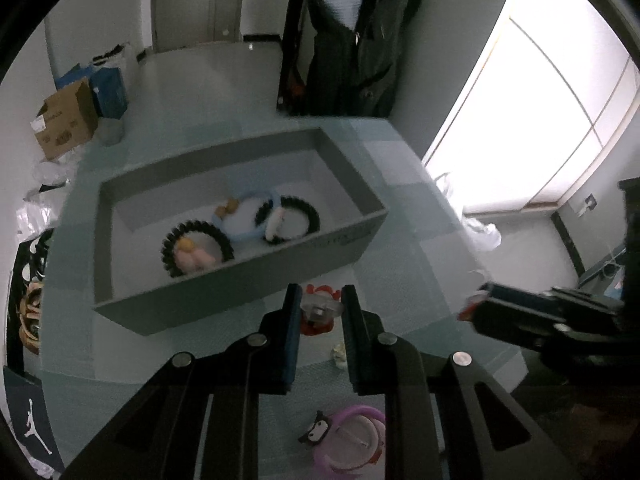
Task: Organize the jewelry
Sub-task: 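Carry both held trinkets over the grey box with both tools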
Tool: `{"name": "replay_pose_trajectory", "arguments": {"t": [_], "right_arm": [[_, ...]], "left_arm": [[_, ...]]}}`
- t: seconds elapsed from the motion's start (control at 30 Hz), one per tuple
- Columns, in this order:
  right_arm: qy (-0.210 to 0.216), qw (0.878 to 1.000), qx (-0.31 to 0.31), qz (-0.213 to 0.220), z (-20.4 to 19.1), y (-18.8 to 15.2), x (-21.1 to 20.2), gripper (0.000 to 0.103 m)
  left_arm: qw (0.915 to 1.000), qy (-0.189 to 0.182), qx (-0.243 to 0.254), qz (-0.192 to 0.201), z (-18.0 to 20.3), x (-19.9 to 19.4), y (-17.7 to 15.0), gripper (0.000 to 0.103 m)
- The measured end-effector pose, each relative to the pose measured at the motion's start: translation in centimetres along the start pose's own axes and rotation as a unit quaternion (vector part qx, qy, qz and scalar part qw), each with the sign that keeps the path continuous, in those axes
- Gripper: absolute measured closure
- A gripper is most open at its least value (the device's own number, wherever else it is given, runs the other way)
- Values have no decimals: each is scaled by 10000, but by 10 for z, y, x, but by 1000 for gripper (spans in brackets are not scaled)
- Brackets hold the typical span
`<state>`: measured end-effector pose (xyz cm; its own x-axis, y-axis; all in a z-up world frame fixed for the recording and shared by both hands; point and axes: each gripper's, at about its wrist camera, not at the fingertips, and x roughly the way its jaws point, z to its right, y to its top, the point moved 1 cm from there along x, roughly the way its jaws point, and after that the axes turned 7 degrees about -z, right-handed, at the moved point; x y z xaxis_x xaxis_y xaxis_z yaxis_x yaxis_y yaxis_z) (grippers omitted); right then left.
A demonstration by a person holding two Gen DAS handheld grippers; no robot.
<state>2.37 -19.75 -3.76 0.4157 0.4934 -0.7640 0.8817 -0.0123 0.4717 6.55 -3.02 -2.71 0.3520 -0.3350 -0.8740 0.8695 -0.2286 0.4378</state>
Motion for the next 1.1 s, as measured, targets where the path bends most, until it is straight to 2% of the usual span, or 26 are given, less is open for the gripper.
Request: {"name": "replay_pose_trajectory", "arguments": {"t": [0.17,0.47,0.87,1.1], "right_arm": [[138,9999,-22,102,-12,13,2,82],[298,9979,-492,309,-46,47,5,82],[602,9957,-667,206,-56,86,43,82],[778,9953,-577,81,-46,98,64,82]], "left_arm": [[9994,-144,-180,260,-11,-15,9,88],[9961,-269,-574,610,-35,-31,24,88],[9943,-353,-892,468,-62,-25,36,88],[9915,-652,-1057,381,-76,-12,45,88]]}}
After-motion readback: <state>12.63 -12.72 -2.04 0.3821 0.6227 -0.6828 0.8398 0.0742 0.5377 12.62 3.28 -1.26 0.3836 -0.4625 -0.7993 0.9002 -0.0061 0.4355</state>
